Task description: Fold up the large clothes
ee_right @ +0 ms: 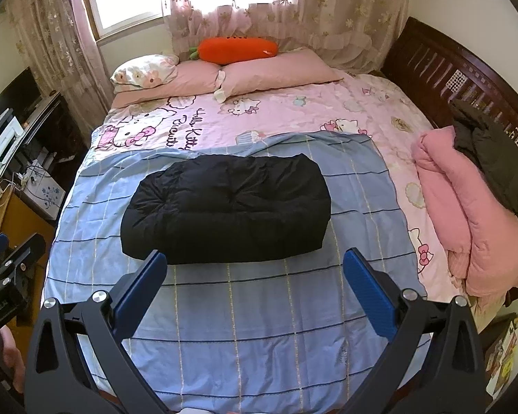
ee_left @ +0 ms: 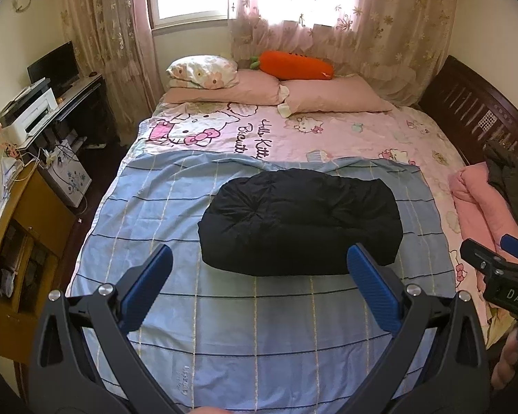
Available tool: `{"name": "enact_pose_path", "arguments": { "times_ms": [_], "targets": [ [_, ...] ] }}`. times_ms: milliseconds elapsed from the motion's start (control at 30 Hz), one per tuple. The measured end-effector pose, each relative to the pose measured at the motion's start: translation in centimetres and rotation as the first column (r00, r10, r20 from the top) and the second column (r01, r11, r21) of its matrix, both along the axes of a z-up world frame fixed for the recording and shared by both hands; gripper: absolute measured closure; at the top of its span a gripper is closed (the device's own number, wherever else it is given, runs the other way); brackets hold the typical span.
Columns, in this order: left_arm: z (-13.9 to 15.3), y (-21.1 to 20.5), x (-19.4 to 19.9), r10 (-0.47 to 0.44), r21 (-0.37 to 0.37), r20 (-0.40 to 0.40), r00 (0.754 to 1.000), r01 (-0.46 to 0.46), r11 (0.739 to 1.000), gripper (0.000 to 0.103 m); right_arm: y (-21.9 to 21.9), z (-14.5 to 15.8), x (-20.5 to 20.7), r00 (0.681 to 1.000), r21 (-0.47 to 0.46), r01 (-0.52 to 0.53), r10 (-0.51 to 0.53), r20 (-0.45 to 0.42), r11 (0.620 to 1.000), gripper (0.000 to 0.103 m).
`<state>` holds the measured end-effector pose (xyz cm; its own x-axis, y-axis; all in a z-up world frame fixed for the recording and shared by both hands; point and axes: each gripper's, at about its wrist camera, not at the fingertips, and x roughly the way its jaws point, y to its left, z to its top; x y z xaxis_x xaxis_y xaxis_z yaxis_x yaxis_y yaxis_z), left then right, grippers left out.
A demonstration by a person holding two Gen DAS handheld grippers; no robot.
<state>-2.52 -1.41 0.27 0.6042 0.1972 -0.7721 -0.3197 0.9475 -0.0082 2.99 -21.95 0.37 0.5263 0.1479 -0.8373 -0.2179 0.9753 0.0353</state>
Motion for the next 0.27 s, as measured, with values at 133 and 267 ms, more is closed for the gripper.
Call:
{"name": "enact_pose_path", "arguments": {
  "times_ms": [133,267],
  "targets": [
    [0.1,-0.18,0.12,-0.039,-0.002,0.009,0.999,0.039,0.999,0.002,0.02,0.03,0.16,1.0,0.004,-0.007,0.007,0.0,1.0,0.001],
    [0.39,-0.79,0.16,-0.056,0.039,0.024,0.998,0.055,0.998,0.002,0.0,0.04,0.31,1.0,-0.001,-0.004,0.004,0.006,1.0,0.001]
  ]
}}
